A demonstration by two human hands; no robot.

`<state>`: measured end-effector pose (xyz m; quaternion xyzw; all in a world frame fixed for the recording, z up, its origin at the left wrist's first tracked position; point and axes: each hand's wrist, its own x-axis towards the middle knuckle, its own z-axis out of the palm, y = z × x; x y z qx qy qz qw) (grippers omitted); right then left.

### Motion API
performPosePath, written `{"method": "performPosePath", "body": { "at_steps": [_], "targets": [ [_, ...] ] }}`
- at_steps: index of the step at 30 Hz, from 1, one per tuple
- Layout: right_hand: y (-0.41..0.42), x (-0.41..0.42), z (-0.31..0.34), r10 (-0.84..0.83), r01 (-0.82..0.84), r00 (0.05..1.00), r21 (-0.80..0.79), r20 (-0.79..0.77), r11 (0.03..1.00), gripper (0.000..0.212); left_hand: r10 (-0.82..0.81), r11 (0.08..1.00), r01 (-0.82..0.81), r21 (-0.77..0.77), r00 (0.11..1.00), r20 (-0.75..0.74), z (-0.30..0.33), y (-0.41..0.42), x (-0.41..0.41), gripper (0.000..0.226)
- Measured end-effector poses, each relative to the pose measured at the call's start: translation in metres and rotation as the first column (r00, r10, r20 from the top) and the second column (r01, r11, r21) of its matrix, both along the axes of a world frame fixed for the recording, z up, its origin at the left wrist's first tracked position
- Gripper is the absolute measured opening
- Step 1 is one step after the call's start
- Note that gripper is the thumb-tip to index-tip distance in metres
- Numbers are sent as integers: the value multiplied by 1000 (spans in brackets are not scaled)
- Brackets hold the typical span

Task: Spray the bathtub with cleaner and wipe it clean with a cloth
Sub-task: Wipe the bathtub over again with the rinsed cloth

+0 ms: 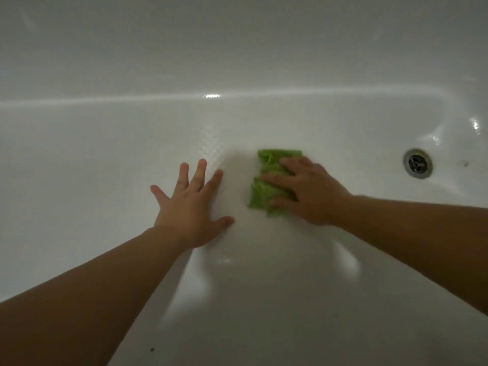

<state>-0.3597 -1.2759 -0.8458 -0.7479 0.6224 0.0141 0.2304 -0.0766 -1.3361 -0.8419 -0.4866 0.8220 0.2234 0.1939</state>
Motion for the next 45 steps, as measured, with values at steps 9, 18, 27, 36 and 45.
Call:
{"method": "performPosePath", "body": {
  "at_steps": [9,18,27,36,45],
  "targets": [
    [88,-18,12,409,-414,909,67,80,908,57,21,1000,-22,14,998,59,-1,13,-16,112],
    [-96,-98,-4,-367,357,929,-165,-35,919,63,30,1000,-30,-11,998,50,-5,11,-19,113],
    [71,-41,14,66,-67,997,36,30,997,60,-34,998,32,54,998,51,7,25,-35,114],
    [103,-68,27,435,-435,900,132,37,890,58,-120,988,112,102,990,73,10,47,-69,116],
    [-56,-133,-8,-21,13,998,-136,-57,991,72,-151,987,148,62,988,44,5,33,-70,119]
  ]
}}
